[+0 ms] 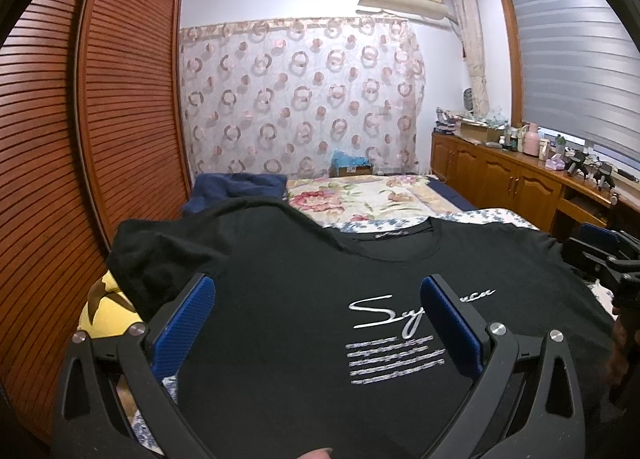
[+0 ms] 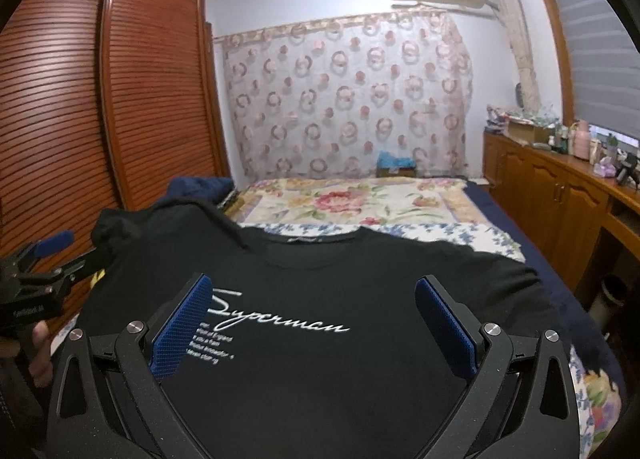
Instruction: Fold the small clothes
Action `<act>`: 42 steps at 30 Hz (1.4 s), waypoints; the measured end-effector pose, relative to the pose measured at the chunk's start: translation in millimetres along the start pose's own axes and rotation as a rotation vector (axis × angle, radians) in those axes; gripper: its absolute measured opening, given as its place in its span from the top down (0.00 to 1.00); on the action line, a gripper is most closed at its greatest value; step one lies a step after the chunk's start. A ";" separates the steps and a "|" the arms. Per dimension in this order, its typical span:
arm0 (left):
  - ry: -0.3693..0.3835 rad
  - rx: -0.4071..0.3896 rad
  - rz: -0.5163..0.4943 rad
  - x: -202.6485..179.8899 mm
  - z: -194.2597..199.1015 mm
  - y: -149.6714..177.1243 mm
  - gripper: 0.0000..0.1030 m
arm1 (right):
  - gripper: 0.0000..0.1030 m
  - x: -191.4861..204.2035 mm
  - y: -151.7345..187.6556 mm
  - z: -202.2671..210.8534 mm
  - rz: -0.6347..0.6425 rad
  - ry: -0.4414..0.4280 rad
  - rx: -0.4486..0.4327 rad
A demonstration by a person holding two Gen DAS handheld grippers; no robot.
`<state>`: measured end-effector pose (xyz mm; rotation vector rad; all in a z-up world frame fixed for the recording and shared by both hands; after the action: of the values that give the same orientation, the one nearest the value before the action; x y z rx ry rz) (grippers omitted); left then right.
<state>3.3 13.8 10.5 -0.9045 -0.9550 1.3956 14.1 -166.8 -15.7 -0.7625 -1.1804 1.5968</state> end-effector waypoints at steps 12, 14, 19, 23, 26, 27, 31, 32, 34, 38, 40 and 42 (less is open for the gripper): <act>0.018 0.064 0.032 69.8 -23.3 12.9 0.00 | 0.00 48.1 1.7 -41.1 0.130 -0.172 0.068; 0.009 0.073 0.042 85.8 -26.7 15.8 0.01 | 0.00 54.4 2.0 -47.9 0.143 -0.186 0.081; -0.028 0.101 0.080 127.0 -31.5 25.8 0.08 | 0.00 69.6 5.3 -67.5 0.179 -0.218 0.120; -0.038 0.132 0.101 153.4 -44.4 29.4 0.26 | 0.00 76.1 8.5 -76.3 0.189 -0.237 0.136; -0.030 0.156 0.137 170.6 -58.4 32.1 0.33 | 0.00 78.3 10.3 -80.5 0.185 -0.245 0.150; -0.031 0.158 0.142 174.0 -61.2 33.0 0.34 | 0.00 78.8 11.3 -81.2 0.182 -0.248 0.154; -0.048 0.184 0.170 194.3 -81.4 35.6 0.45 | 0.00 80.3 15.3 -83.9 0.182 -0.252 0.171; -0.050 0.189 0.173 198.7 -87.6 36.1 0.45 | 0.00 79.9 16.7 -85.2 0.182 -0.254 0.176; -0.060 0.202 0.178 204.7 -96.7 36.4 0.45 | 0.00 79.7 17.7 -87.5 0.180 -0.257 0.185; -0.053 0.215 0.188 213.4 -107.7 36.1 0.71 | 0.00 79.9 20.1 -90.9 0.176 -0.258 0.196; -0.052 0.223 0.188 215.8 -111.9 38.3 0.80 | 0.00 80.2 21.3 -92.0 0.174 -0.258 0.200; -0.038 0.225 0.196 217.6 -111.9 40.6 0.93 | 0.00 79.4 23.0 -92.1 0.171 -0.261 0.203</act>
<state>83.0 235.6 -66.7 -0.8201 -0.7340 1.6560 61.3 -62.8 -63.2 -0.5466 -1.1357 1.9706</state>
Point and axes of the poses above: each gripper's, at about its wrist camera, not at the fingertips, and z roughly against the way its jaws point, x to its left, y to its underside, the point moved 1 cm from there along -z, roughly the way its jaws point, and after that the axes turned 2 degrees about -x, right-handed, at the moved point
